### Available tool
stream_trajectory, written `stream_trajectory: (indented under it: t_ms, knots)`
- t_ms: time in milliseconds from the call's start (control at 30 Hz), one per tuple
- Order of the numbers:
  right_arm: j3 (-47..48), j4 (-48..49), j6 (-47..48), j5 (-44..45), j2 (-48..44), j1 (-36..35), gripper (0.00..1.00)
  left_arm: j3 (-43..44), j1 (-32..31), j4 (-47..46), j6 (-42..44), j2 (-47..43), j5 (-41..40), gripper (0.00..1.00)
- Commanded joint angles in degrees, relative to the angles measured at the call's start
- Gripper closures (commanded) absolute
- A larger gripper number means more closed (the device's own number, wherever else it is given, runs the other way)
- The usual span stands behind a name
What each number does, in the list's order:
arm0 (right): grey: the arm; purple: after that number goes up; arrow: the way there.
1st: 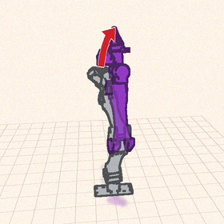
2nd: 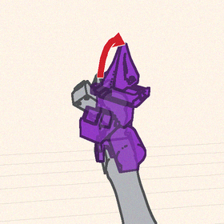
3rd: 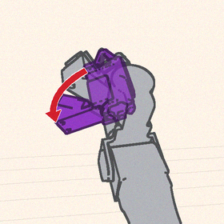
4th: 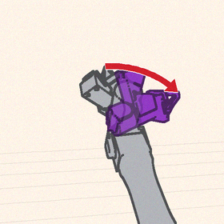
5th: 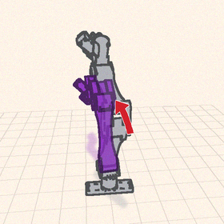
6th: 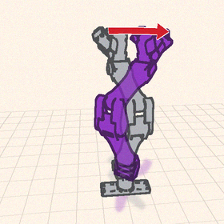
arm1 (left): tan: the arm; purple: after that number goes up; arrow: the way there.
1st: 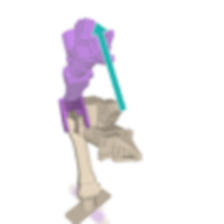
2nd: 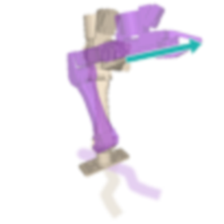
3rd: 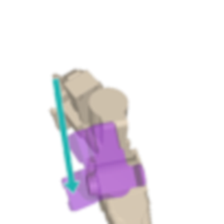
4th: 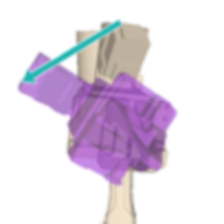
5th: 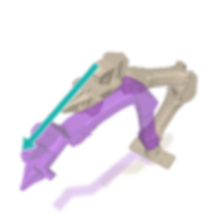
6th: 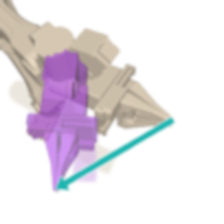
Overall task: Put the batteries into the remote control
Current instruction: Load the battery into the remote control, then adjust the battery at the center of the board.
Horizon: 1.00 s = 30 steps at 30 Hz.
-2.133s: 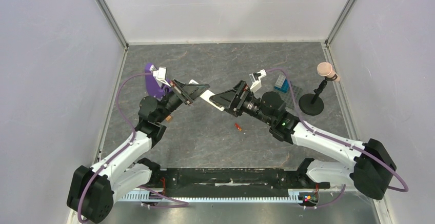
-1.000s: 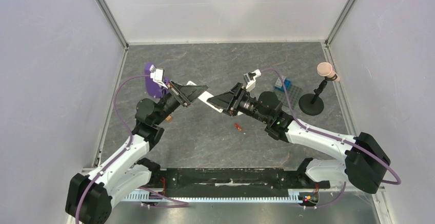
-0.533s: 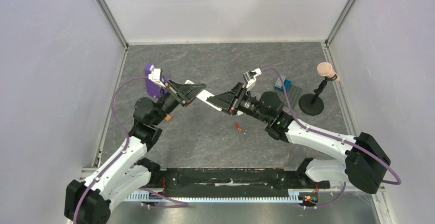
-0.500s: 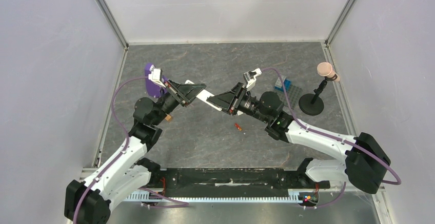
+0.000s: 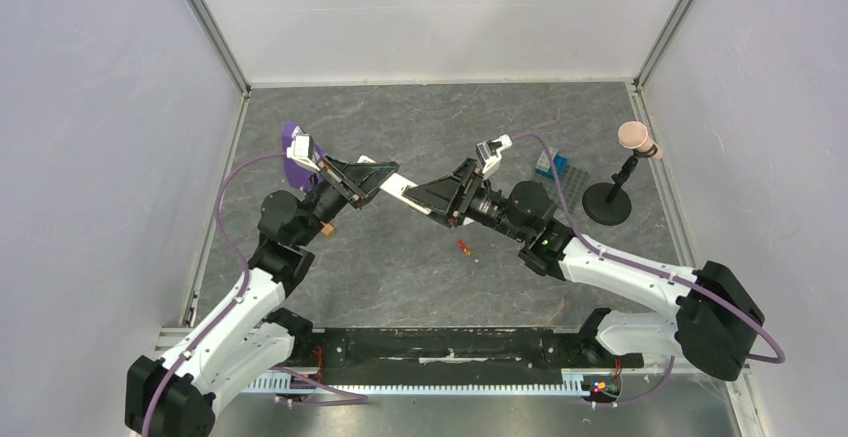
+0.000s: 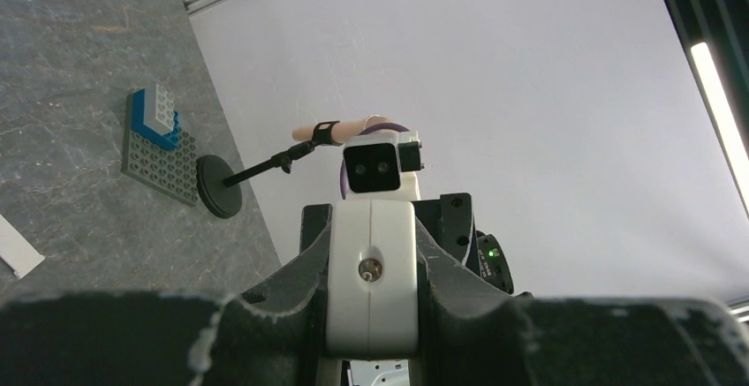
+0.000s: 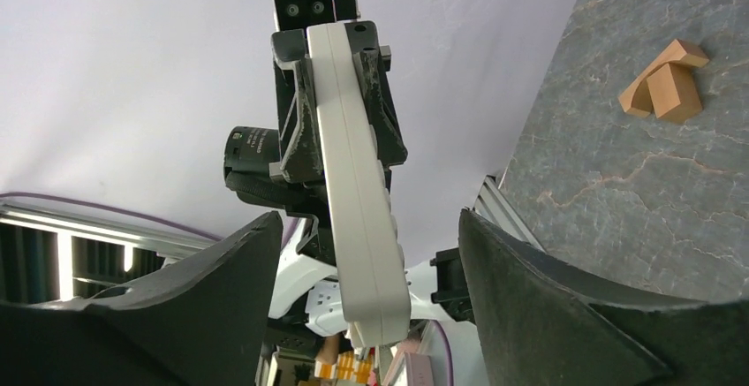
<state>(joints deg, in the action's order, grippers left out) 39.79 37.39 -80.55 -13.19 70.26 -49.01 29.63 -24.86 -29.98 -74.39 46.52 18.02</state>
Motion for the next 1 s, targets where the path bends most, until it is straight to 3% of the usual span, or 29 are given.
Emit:
stream_trajectory:
  t_ms: [0, 167, 300, 433, 500, 700, 833, 967]
  knots:
    - [-1.4, 2.4, 1.7, 1.6, -3.4, -0.1, 0.24, -0.4, 0.1, -3.2, 1.1, -0.9, -0.4, 0.98]
    - [-3.4, -1.5, 4.4, 2.9, -6.6, 0.6, 0.23, -1.7, 0.1, -3.6, 2.7, -1.4, 0.3, 0.98]
    - [-3.3, -10.7, 11.5, 7.1, -11.2, 1.0, 0.22, -2.3, 0.2, -1.4, 5.3, -3.1, 0.3, 0.98]
    - [-0.9, -22.0, 20.9, 10.9, -15.0, 2.7, 0.22, -1.7, 0.2, 5.1, 8.9, -4.9, -0.5, 0.98]
    - [2.0, -30.4, 28.0, 10.2, -15.2, 5.4, 0.22, -0.6, 0.3, 12.8, 10.9, -6.3, -2.8, 0.98]
    - [11.9, -56.0, 53.7, 12.8, -8.6, 9.4, 0.26, 2.4, 0.3, 31.0, 17.0, -9.4, -9.7, 0.98]
    - [10.8, -59.1, 59.1, 14.8, -2.5, 9.1, 0.35, 2.2, 0.3, 35.0, 18.8, -10.5, -11.6, 0.98]
    - [10.2, -57.8, 60.9, 18.1, 3.9, 5.2, 0.36, 2.9, 0.3, 39.4, 20.7, -10.8, -15.1, 0.98]
